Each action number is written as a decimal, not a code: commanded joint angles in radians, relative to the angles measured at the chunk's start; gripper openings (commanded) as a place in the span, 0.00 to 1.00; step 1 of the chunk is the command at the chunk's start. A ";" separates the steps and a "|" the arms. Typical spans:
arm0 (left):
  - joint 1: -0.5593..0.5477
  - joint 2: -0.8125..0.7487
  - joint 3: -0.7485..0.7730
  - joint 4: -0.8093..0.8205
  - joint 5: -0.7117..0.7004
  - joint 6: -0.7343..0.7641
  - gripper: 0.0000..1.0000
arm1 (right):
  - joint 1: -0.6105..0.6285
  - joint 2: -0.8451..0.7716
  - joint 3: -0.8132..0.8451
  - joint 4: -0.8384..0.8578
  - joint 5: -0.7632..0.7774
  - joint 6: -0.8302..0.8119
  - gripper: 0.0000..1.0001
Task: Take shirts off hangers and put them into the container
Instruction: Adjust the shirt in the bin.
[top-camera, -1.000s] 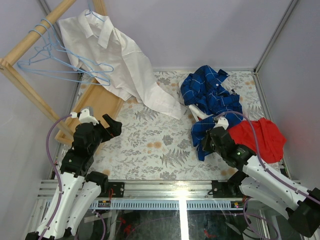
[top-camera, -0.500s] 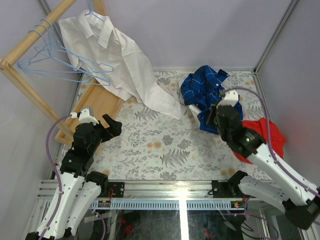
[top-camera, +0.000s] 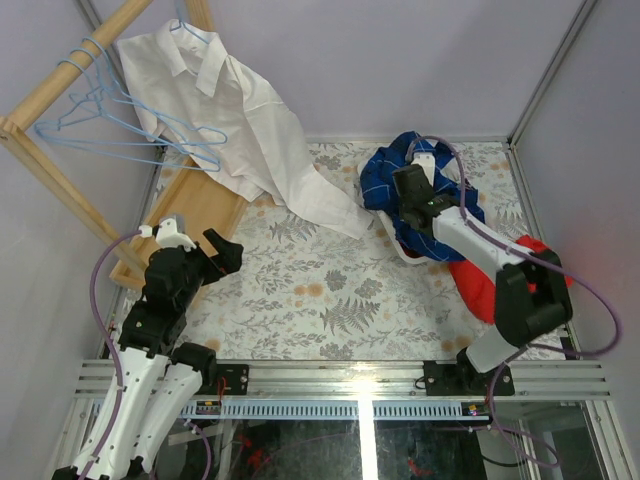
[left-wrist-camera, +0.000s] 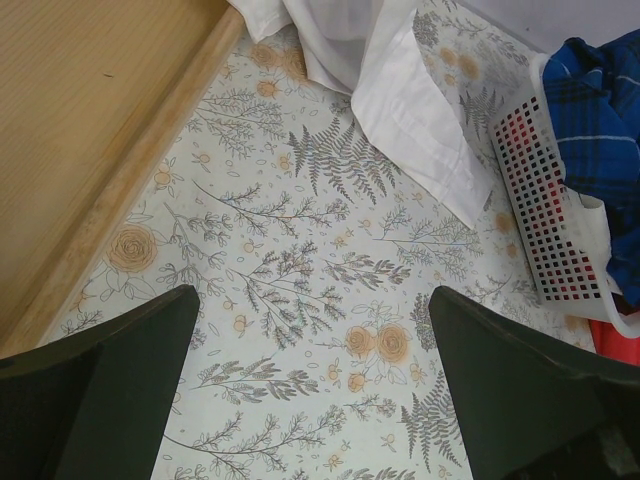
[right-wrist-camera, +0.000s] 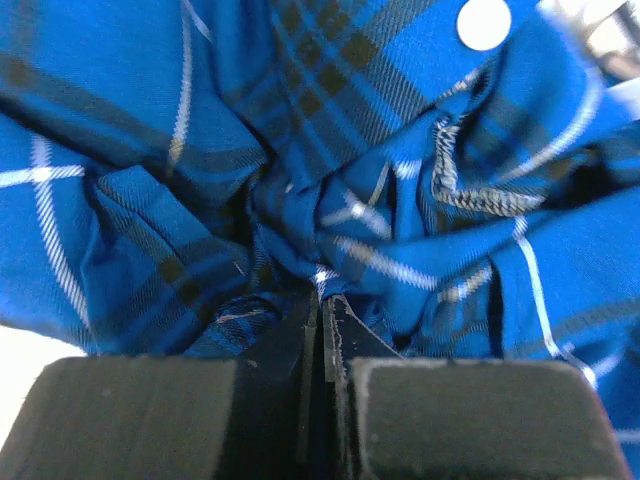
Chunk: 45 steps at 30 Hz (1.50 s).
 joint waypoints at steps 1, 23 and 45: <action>0.005 -0.004 -0.004 0.013 -0.016 0.002 1.00 | -0.058 0.120 0.019 -0.072 -0.117 0.026 0.00; 0.005 0.015 -0.003 0.014 -0.007 0.005 1.00 | -0.058 -0.351 0.006 -0.217 -0.448 0.026 0.66; 0.005 0.022 -0.003 0.010 -0.011 0.004 1.00 | -0.058 -0.357 -0.024 -0.049 -0.466 -0.022 0.74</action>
